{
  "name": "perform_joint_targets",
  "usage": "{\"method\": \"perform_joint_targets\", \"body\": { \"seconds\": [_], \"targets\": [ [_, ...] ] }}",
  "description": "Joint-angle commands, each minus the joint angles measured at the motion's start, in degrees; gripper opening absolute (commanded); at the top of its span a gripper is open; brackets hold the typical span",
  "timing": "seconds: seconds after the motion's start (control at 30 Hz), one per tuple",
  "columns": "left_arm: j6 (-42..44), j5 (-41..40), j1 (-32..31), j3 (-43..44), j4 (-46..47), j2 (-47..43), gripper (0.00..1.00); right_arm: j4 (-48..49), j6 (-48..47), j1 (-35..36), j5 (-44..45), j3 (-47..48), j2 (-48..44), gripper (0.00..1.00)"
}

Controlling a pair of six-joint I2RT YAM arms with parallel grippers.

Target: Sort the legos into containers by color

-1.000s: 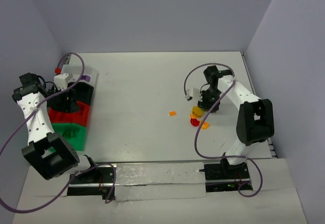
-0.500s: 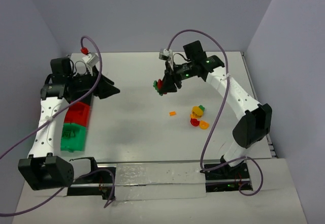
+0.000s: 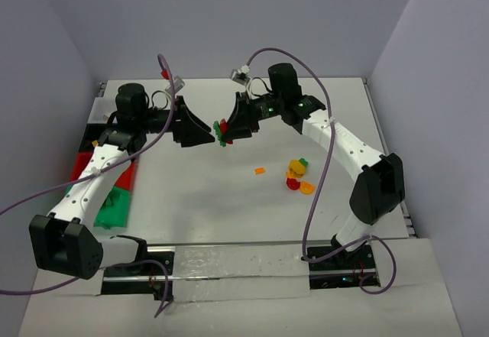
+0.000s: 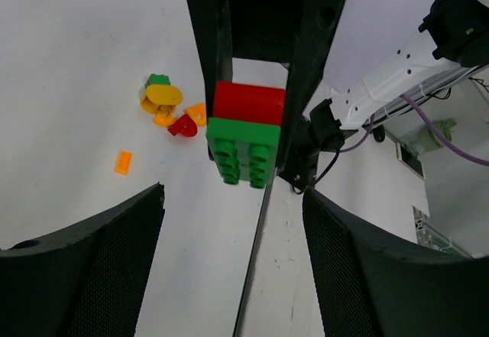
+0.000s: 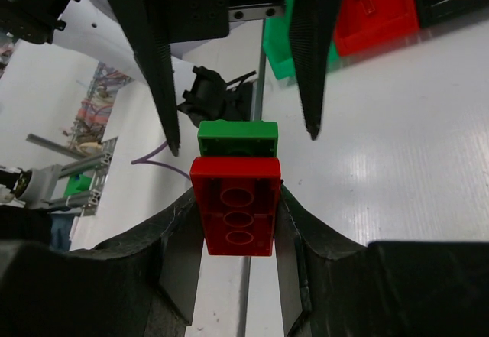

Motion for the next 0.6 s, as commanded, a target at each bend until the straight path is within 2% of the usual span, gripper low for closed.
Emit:
{"method": "perform_joint_targets", "body": {
  "seconds": [0.0,0.2,0.43,0.57],
  "targets": [
    [-4.58,1.27,-0.95,3.08,5.93,1.48,0.78,2.45,1.49,1.18,-2.37,-0.27,-3.61,0.0],
    [-8.4,2.75,-1.31,2.8,10.67,2.52,0.72,1.74,0.99,1.71,-2.65,0.15,-3.37,0.0],
    [-10.09,5.5,-1.98,2.01,13.53,2.34,0.56,1.58,0.94,1.96,-2.72,-0.28,-3.1,0.0],
    [-9.64,7.12,-2.37,2.45,13.68,2.74,0.5,2.22,1.31,2.06,-2.81,-0.47,-2.95,0.0]
  ]
}}
